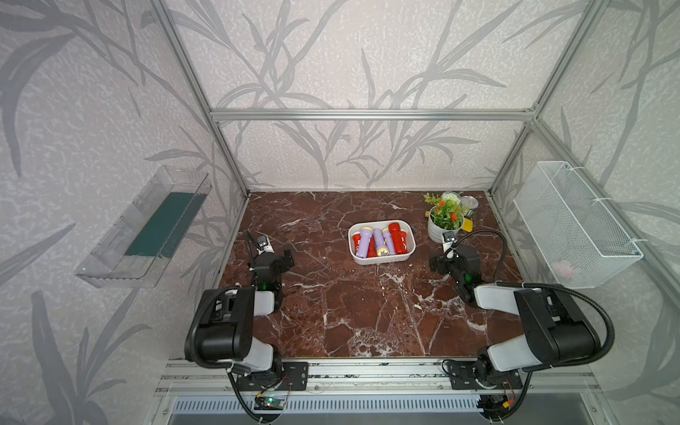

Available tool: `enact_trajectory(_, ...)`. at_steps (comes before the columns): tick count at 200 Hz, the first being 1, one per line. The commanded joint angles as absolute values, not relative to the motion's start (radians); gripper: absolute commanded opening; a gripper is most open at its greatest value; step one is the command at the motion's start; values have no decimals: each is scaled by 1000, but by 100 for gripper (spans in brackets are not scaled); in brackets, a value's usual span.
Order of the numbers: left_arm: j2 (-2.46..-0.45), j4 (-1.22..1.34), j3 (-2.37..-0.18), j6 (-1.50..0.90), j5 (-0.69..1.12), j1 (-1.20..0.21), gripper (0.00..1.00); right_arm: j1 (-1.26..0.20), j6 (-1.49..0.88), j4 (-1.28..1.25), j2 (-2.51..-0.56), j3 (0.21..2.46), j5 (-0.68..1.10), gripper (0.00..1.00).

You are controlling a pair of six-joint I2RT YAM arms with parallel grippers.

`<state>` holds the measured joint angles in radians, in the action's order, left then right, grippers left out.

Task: Put the flashlights into the storage boxes
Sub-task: Reset both arms

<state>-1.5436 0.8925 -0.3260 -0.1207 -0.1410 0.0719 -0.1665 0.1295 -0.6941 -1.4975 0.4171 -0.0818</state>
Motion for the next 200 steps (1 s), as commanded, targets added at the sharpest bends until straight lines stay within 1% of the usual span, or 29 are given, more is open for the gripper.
enact_trajectory(1, -1523, 856, -384, -86, -48, 75, 98, -143, 137, -828, -1517, 397, -18, 99)
enact_trajectory(9, -1520, 838, -388, -79, -43, 75, 98, -135, 120, -936, -1559, 366, -21, 99)
enact_trajectory(19, -1556, 960, -362, -68, -34, 75, 98, -127, 123, -1041, -1591, 348, -5, 99)
enact_trajectory(25, -1575, 1011, -351, -68, -36, 75, 98, -127, 124, -1004, -1576, 353, 0, 99)
enact_trajectory(35, -1545, 917, -368, -76, -37, 76, 98, -127, 127, -899, -1540, 380, 6, 99)
enact_trajectory(43, -1539, 891, -380, -71, -31, 77, 98, -127, 129, -838, -1528, 397, 7, 99)
enact_trajectory(54, -1553, 940, -367, -66, -29, 78, 95, -118, 107, -881, -1549, 391, -3, 99)
enact_trajectory(58, -1564, 973, -361, -65, -31, 77, 99, -118, 100, -891, -1554, 390, -14, 99)
enact_trajectory(61, -1569, 988, -358, -65, -32, 77, 99, -118, 97, -895, -1556, 391, -21, 99)
enact_trajectory(75, -1551, 930, -370, -67, -28, 77, 99, -119, 100, -880, -1550, 394, -23, 99)
enact_trajectory(90, -1567, 977, -360, -64, -32, 77, 99, -118, 106, -841, -1535, 402, -18, 99)
enact_trajectory(103, -1557, 948, -365, -64, -29, 77, 99, -118, 106, -860, -1540, 397, -17, 99)
enact_trajectory(200, -1561, 966, -361, -61, -37, 75, 99, -118, 109, -851, -1539, 399, -16, 99)
